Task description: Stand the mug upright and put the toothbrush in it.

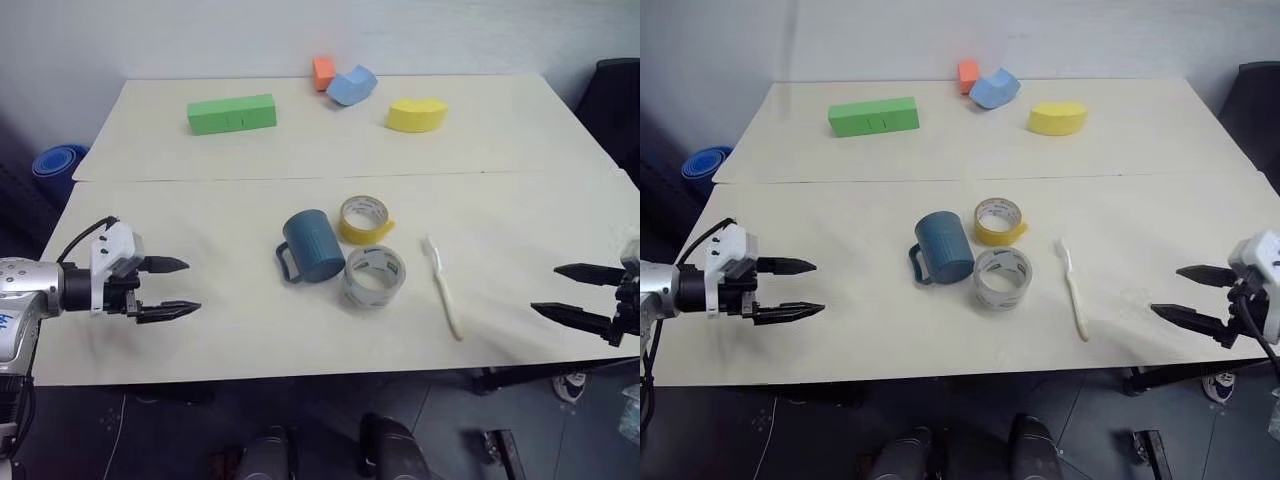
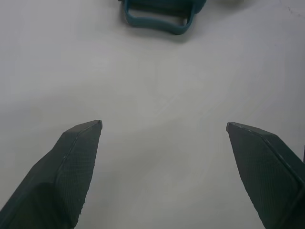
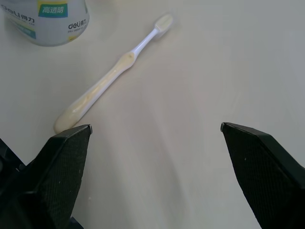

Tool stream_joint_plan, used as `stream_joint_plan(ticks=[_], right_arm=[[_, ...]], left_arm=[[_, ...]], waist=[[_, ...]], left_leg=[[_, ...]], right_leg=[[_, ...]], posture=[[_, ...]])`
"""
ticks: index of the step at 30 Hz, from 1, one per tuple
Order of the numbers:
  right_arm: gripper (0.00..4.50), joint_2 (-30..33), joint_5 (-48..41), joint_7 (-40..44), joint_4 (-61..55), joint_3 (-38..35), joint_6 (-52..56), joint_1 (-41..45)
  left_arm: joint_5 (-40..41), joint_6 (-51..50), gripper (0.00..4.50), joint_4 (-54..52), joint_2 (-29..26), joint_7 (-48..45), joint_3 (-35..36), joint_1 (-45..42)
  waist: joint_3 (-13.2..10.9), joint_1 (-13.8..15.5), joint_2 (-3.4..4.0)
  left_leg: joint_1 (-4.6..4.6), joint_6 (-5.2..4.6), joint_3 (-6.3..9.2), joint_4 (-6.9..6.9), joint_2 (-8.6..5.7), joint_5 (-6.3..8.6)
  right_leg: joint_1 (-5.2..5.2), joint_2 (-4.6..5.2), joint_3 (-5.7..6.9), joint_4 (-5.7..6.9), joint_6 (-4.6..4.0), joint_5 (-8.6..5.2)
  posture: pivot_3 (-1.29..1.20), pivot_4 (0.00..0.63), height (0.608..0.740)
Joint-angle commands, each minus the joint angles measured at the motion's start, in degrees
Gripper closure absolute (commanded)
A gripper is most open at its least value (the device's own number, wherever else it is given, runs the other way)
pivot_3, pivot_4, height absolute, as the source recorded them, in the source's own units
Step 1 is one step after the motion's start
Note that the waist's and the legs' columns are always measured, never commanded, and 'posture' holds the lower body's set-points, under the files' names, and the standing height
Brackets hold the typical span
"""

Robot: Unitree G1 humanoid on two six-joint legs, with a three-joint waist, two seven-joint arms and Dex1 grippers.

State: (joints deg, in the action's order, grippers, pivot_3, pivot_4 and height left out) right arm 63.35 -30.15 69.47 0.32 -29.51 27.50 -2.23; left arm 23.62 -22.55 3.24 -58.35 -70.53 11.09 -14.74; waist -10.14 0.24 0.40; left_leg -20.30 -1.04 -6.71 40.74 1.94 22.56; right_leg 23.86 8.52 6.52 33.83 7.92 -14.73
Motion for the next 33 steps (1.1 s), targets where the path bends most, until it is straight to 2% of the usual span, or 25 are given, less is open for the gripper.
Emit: stream_joint_plan(ticks=[1, 12, 15, 17, 20, 24, 27, 29, 33], right_arm=[[0.00, 1.3, 0.6, 0.8, -0.3, 0.0, -0.6, 1.0], [0.00, 2.0, -0.6, 1.2, -1.3, 1.1, 3.9, 4.1], [0.00, 2.4, -3.7, 1.6, -5.9, 1.6, 9.0, 5.1], [0.00, 1.9, -8.6, -0.8, -11.0, 2.4, 15.2, 8.8], [0.00, 0.9, -9.7, -7.3, -15.4, 8.2, 21.7, 16.5], [0.00, -3.6, -6.7, -17.5, -14.8, 18.0, 29.2, 27.7], [0.00, -8.8, -5.1, -23.1, -12.6, 23.6, 33.8, 35.9], [0.00, -12.5, -5.7, -25.4, -11.1, 25.5, 37.5, 40.0], [0.00, -14.7, -4.2, -25.9, -11.3, 31.1, 39.6, 43.3]], left_arm=[[0.4, 0.1, 0.11, -1.4, -0.6, 0.4, 1.6, 0.0], [1.4, -2.7, 0.11, -3.9, 0.5, 3.2, 2.3, 0.5], [3.2, -5.3, 0.11, -5.1, 0.8, 3.2, 2.2, -1.0], [6.0, -8.7, 0.11, -7.6, 0.8, 2.6, 2.0, -3.2], [11.5, -14.3, 0.11, -12.7, 0.6, 0.4, 0.9, -6.8], [13.9, -15.9, 0.11, -17.1, 0.6, -4.1, -4.0, -10.9], [13.4, -15.0, 0.11, -17.8, 4.2, -3.6, -8.1, -16.7], [12.8, -14.5, 0.11, -17.3, 5.8, -4.4, -10.3, -19.8], [10.8, -12.5, 0.11, -15.3, 7.9, -5.6, -13.4, -23.8]], waist=[[0.0, -0.2, 0.00], [0.0, -0.3, 0.00], [0.0, -0.3, 0.00], [0.0, -0.3, 0.00], [0.0, -0.4, 0.01], [0.0, -0.5, 0.00], [0.0, -0.3, 0.02], [0.0, -0.3, 0.02], [0.0, -0.4, 0.02]], left_leg=[[0.00, 0.00, 0.00, 0.00, 0.00, 0.00], [0.00, 0.00, -0.01, 0.01, 0.00, 0.00], [0.00, 0.00, -0.01, 0.01, 0.00, 0.00], [-0.01, 0.01, -0.01, 0.02, 0.01, 0.00], [-0.04, 0.01, 0.02, 0.16, 0.05, 0.00], [-0.01, 0.09, 0.02, 0.18, 0.06, 0.05], [-0.13, 0.10, 0.01, 0.19, 0.03, 0.04], [-0.32, 0.10, 0.00, 0.26, 0.01, 0.03], [-0.46, 0.09, -0.03, 0.23, 0.01, 0.02]], right_leg=[[0.00, 0.00, 0.00, 0.00, 0.00, 0.00], [0.00, 0.00, -0.01, 0.00, 0.00, 0.00], [0.00, 0.00, -0.01, 0.03, 0.00, 0.00], [0.02, 0.00, -0.01, 0.05, 0.00, 0.00], [0.03, 0.00, -0.03, 0.11, 0.00, 0.00], [0.04, -0.01, -0.03, 0.18, 0.00, 0.00], [0.18, -0.02, -0.01, 0.26, 0.00, 0.00], [0.29, -0.03, 0.00, 0.23, 0.00, 0.00], [0.53, -0.05, 0.02, 0.29, 0.03, 0.02]], posture=[[0.00, 0.150, 0.740], [0.00, 0.150, 0.740], [0.00, 0.150, 0.740], [0.00, 0.150, 0.740], [0.00, 0.150, 0.740], [0.00, 0.150, 0.740], [0.00, 0.150, 0.740], [0.00, 0.150, 0.740], [0.00, 0.150, 0.740]])
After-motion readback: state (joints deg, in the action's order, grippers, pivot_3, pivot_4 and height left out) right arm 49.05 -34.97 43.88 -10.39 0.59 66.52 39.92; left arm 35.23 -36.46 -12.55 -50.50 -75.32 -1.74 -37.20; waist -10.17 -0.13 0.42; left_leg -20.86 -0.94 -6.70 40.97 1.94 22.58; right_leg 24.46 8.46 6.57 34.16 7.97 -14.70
